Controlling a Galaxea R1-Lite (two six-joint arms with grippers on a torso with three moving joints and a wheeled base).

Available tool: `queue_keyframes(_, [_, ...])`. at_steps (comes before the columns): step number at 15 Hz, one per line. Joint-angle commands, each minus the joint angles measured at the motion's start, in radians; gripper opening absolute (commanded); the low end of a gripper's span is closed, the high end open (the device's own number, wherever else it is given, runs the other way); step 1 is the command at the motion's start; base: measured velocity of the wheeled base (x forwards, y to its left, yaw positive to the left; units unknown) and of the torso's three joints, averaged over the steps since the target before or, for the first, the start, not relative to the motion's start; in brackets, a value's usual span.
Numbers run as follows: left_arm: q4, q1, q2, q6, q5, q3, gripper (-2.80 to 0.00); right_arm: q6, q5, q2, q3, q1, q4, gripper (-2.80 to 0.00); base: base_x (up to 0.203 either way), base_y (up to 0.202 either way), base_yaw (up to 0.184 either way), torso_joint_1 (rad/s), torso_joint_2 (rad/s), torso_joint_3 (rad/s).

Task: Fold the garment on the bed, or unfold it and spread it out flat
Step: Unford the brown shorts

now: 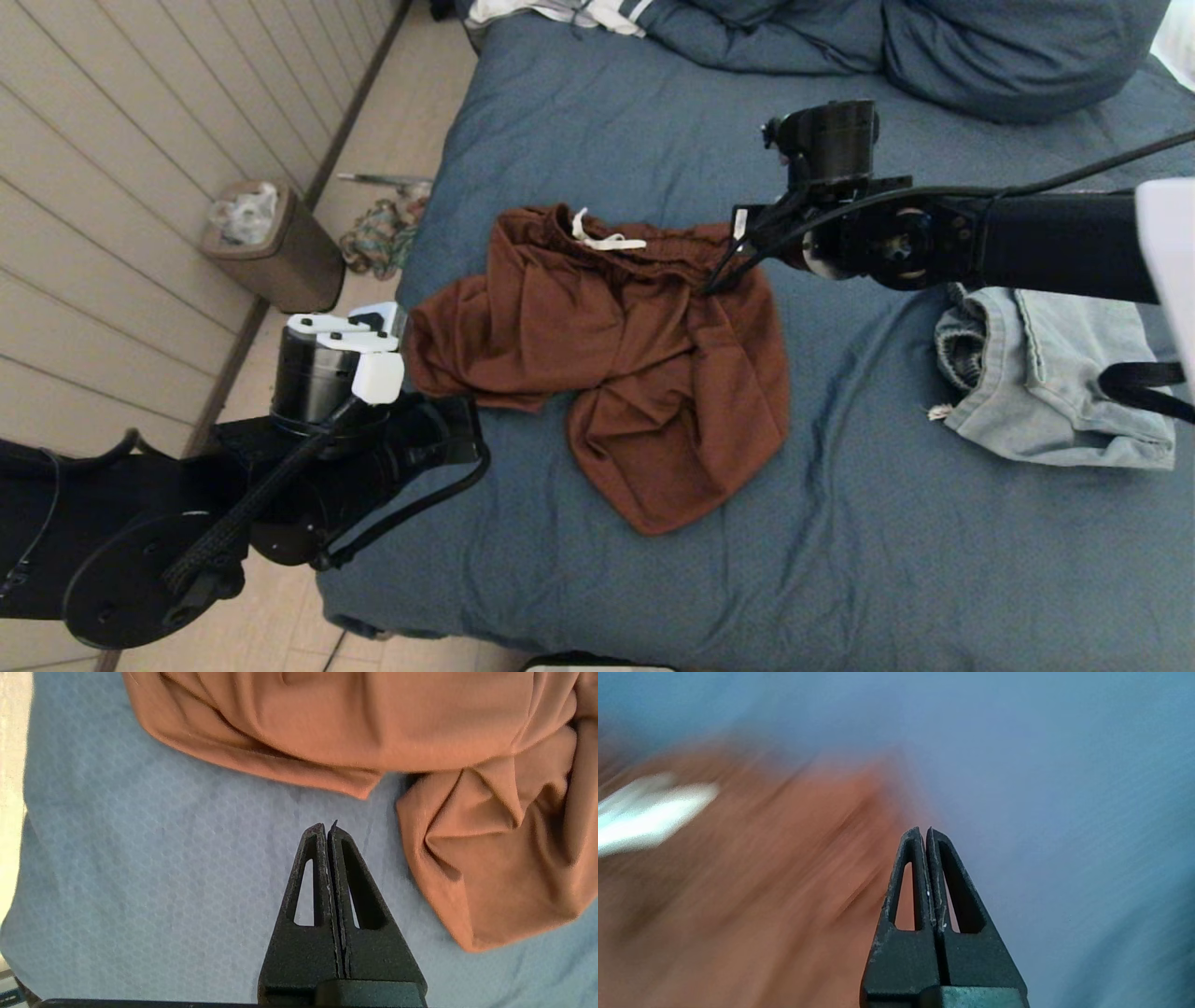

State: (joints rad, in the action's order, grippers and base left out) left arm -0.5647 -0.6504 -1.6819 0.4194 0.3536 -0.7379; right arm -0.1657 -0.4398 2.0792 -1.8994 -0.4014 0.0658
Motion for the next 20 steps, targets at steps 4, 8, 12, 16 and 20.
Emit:
queue_keyframes(4, [-0.009,-0.043,-0.073,0.004,0.002,0.011,-2.80,-0.261,0.287,-0.111,0.072,-0.217,0.577,-2.80,0.000,0.000,0.000,0.000,0.00,0.000])
queue_keyframes(8, [-0.017,-0.075,-0.178,-0.003,0.005,-0.064,-2.80,-0.271,0.288,-0.149,0.147,-0.268,0.482,-2.80,0.000,0.000,0.000,0.000,0.00,0.000])
queue_keyframes(12, [0.075,-0.099,-0.288,-0.009,0.013,-0.227,0.00,-0.270,0.290,-0.192,0.175,-0.225,0.419,-2.80,0.000,0.000,0.000,0.000,0.00,0.000])
queue_keyframes(16, [0.083,-0.101,-0.349,-0.011,0.022,-0.289,0.00,-0.268,0.292,-0.196,0.175,-0.221,0.419,-2.80,0.000,0.000,0.000,0.000,0.00,0.000])
queue_keyframes(20, [0.077,-0.078,-0.362,-0.036,0.022,-0.323,0.00,-0.269,0.296,-0.190,0.175,-0.206,0.401,-2.80,0.000,0.000,0.000,0.000,0.00,0.000])
